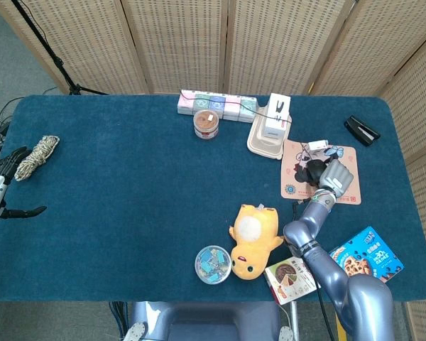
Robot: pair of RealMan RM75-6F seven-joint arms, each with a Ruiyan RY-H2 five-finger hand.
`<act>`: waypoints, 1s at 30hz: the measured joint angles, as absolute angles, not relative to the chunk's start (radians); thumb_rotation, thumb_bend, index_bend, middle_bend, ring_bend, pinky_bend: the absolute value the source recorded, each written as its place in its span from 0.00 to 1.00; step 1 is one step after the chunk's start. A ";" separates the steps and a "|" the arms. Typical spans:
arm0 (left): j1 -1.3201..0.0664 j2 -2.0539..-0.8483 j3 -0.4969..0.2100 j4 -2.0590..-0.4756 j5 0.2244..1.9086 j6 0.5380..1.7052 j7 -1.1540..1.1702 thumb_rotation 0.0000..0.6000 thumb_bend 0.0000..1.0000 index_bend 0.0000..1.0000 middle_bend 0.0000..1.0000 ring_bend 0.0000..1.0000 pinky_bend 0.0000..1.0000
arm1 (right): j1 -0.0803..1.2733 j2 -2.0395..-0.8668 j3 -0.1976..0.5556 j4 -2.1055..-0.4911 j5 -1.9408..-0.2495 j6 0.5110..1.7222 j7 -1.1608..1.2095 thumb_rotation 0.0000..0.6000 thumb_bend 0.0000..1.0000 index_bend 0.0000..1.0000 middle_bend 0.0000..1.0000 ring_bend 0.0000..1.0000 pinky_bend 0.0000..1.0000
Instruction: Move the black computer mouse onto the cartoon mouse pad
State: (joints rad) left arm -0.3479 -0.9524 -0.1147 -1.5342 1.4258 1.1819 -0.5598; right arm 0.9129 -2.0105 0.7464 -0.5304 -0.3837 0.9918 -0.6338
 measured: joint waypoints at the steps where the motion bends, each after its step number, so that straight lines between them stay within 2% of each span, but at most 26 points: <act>1: -0.348 -0.952 -0.115 -1.534 1.427 1.182 -0.560 1.00 0.00 0.00 0.00 0.00 0.00 | 0.911 -2.009 0.746 -0.536 -0.384 0.990 -0.636 1.00 0.10 0.18 0.20 0.18 0.28; 9: -0.346 -0.950 -0.115 -1.531 1.430 1.185 -0.573 1.00 0.00 0.00 0.00 0.00 0.00 | 0.895 -1.998 0.745 -0.577 -0.384 1.002 -0.656 1.00 0.08 0.12 0.13 0.11 0.22; 19: -0.345 -0.949 -0.113 -1.529 1.438 1.190 -0.579 1.00 0.00 0.00 0.00 0.00 0.00 | 0.874 -1.973 0.742 -0.682 -0.391 1.052 -0.665 1.00 0.07 0.08 0.08 0.06 0.15; 25: -0.345 -0.949 -0.112 -1.532 1.441 1.191 -0.571 1.00 0.00 0.00 0.00 0.00 0.00 | 0.852 -1.936 0.736 -0.824 -0.410 1.122 -0.665 1.00 0.03 0.07 0.07 0.06 0.13; 30: -0.343 -0.950 -0.109 -1.541 1.446 1.197 -0.550 1.00 0.00 0.00 0.00 0.00 0.00 | 0.806 -1.876 0.711 -1.025 -0.450 1.197 -0.666 1.00 0.00 0.06 0.05 0.02 0.05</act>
